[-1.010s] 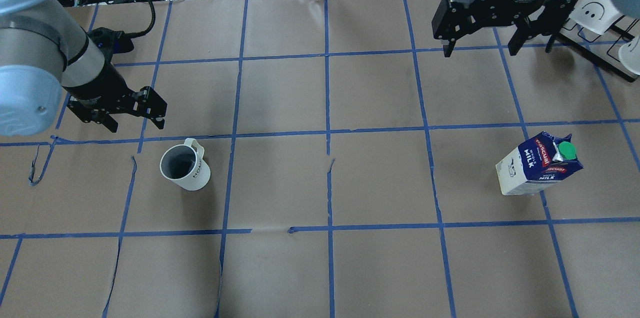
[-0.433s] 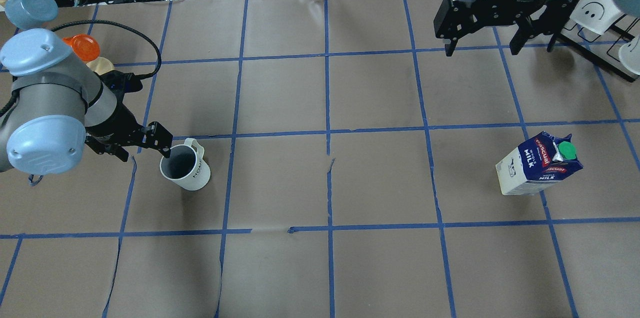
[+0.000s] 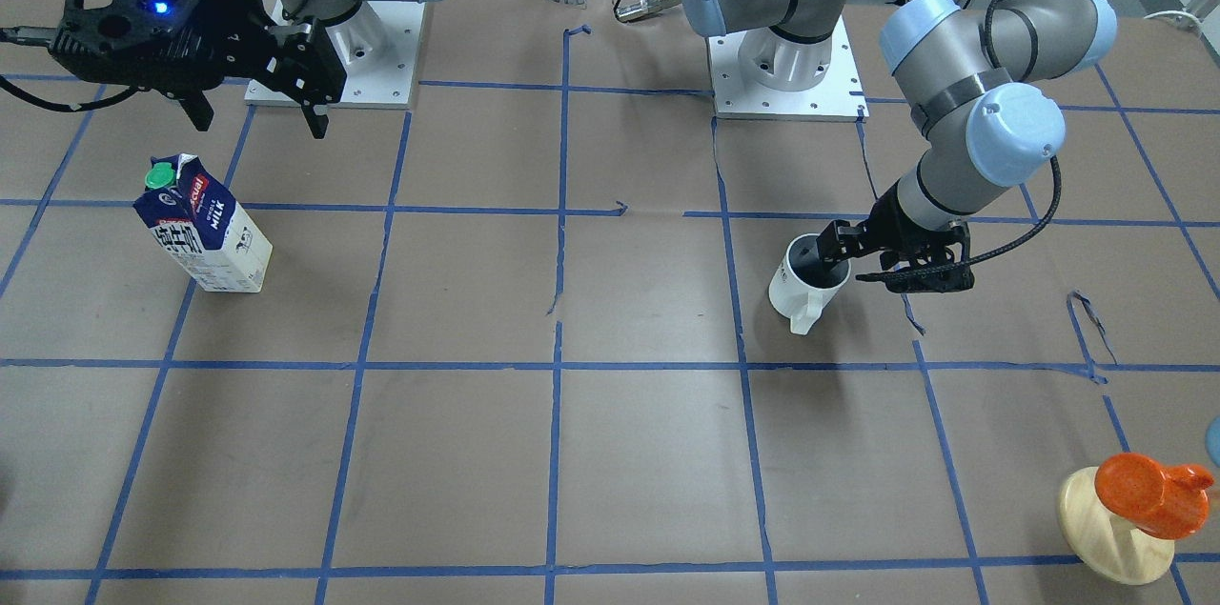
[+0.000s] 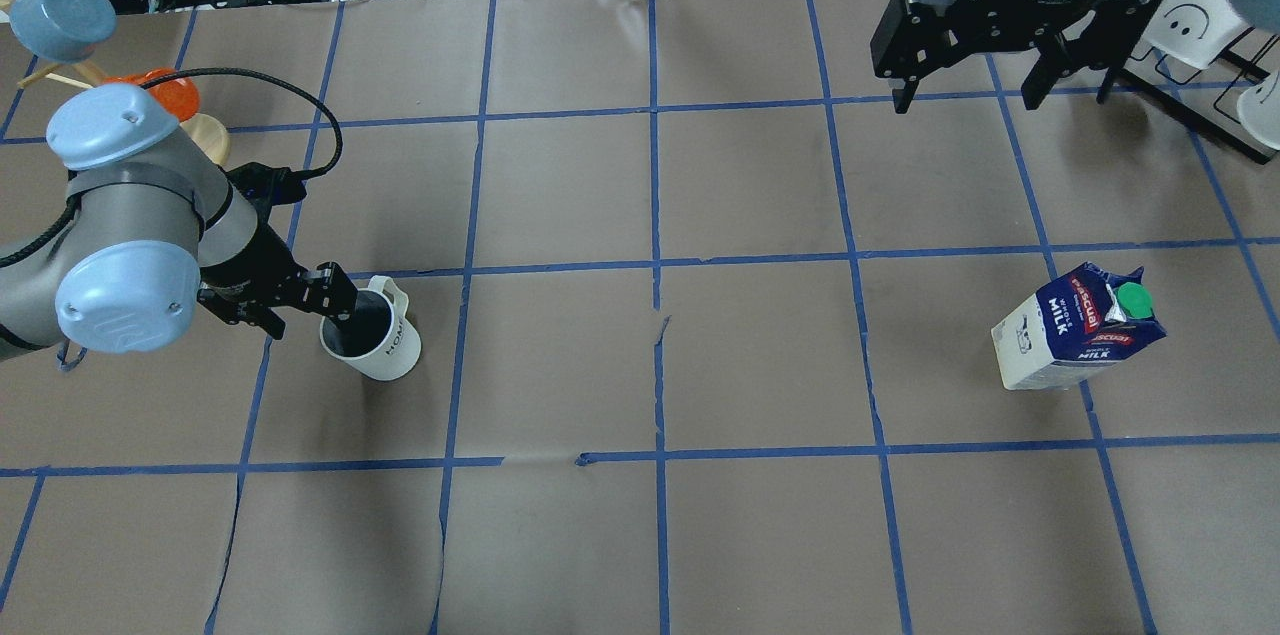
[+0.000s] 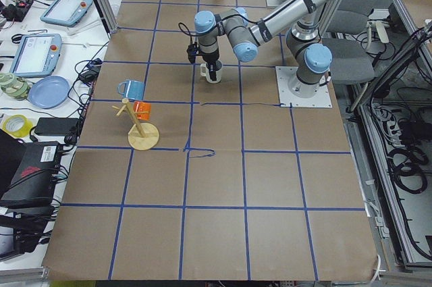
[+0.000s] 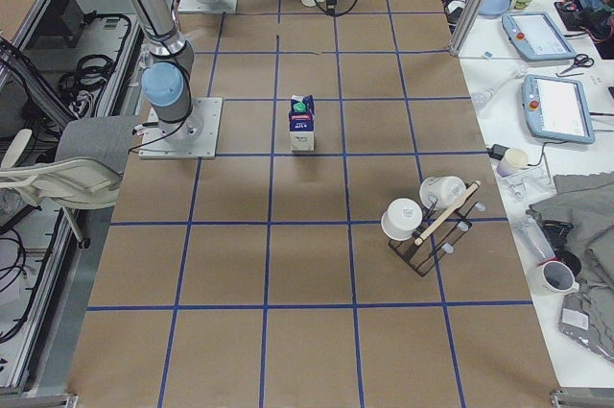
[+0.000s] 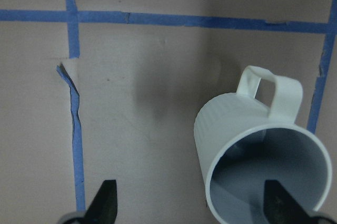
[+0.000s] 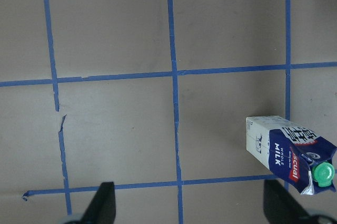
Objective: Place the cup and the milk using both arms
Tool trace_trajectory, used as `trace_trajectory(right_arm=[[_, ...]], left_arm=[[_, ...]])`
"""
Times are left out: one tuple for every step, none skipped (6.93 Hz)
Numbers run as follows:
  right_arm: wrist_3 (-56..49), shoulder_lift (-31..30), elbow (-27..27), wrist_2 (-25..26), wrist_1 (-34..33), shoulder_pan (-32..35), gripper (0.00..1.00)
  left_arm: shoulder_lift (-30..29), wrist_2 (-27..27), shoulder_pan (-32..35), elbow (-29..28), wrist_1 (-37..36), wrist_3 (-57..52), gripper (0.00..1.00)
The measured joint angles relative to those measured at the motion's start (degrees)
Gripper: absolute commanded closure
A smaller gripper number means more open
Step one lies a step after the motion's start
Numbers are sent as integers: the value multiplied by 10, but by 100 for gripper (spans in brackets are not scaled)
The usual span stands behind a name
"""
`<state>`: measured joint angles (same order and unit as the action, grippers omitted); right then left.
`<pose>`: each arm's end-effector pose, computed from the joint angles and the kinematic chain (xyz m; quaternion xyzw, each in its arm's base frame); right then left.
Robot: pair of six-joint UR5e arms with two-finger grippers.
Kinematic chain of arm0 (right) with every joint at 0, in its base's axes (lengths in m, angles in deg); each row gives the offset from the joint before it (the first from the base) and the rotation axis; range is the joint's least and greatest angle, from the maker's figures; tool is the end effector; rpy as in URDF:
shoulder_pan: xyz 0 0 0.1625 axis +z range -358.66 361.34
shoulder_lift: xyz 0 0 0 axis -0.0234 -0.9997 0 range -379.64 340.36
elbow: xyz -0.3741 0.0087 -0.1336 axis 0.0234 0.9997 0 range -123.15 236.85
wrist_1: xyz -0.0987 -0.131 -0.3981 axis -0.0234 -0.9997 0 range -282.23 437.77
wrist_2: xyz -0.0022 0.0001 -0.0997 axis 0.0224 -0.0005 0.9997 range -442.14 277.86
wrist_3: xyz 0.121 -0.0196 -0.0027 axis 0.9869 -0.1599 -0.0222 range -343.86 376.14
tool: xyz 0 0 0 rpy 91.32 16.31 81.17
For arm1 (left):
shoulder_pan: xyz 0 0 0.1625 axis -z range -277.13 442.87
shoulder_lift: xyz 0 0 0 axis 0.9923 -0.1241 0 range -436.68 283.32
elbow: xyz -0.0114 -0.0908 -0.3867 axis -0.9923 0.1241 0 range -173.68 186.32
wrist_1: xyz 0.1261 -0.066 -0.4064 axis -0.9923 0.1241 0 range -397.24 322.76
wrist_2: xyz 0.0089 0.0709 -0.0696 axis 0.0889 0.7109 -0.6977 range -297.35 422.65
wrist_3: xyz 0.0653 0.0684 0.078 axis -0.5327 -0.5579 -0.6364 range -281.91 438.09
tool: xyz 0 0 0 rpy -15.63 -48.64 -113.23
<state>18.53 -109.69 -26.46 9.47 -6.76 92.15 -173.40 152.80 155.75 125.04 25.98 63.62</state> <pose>0.1370 -0.5068 0.4875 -0.0140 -0.9997 0.0115 0.0137 0.0084 -0.4790 0.1836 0.0230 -0.9969 -0.0730 0.0193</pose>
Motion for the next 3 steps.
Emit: trace_trajectory(right_arm=[[-21, 1, -1, 0, 3, -14, 0], [-43, 2, -3, -1, 6, -30, 0], [-53, 2, -3, -2, 7, -40, 0]], left_arm=[[-7, -2, 1, 2, -7, 0, 83], [-8, -6, 5, 4, -11, 1, 90], [-4, -7, 16, 4, -13, 6, 97]])
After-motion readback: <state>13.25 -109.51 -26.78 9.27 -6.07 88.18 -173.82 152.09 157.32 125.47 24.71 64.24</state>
